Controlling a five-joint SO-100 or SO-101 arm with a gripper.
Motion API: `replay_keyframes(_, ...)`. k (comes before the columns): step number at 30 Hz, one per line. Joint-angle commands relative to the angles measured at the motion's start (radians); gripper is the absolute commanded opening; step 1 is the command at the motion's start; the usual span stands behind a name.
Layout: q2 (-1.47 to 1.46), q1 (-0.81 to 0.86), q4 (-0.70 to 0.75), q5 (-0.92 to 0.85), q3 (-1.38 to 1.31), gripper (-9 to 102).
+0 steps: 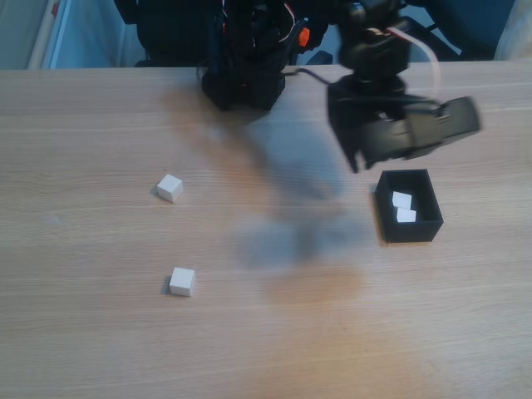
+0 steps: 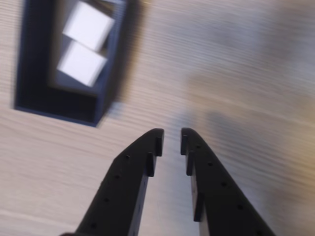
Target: Pick blocks and place them in the box.
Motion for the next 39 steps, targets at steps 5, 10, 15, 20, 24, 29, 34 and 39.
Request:
replay_keyframes(5,0.166,0.221,0.106,-0.109,0.08,2)
replay_keyframes(10,0.275,0.385,0.058,-0.158,0.176,1)
replay_keyframes(15,0.414,0.551,-0.077,-0.247,0.353,0)
replay_keyframes(20,0.408,0.675,-0.126,-0.345,0.413,1)
replay_keyframes(24,0.291,0.726,-0.195,-0.377,0.387,7)
replay_keyframes(29,0.109,0.752,-0.249,-0.379,0.288,11)
replay_keyframes(34,-0.043,0.755,-0.36,-0.344,0.202,15)
replay_keyframes(39,-0.14,0.762,-0.453,-0.339,0.147,17)
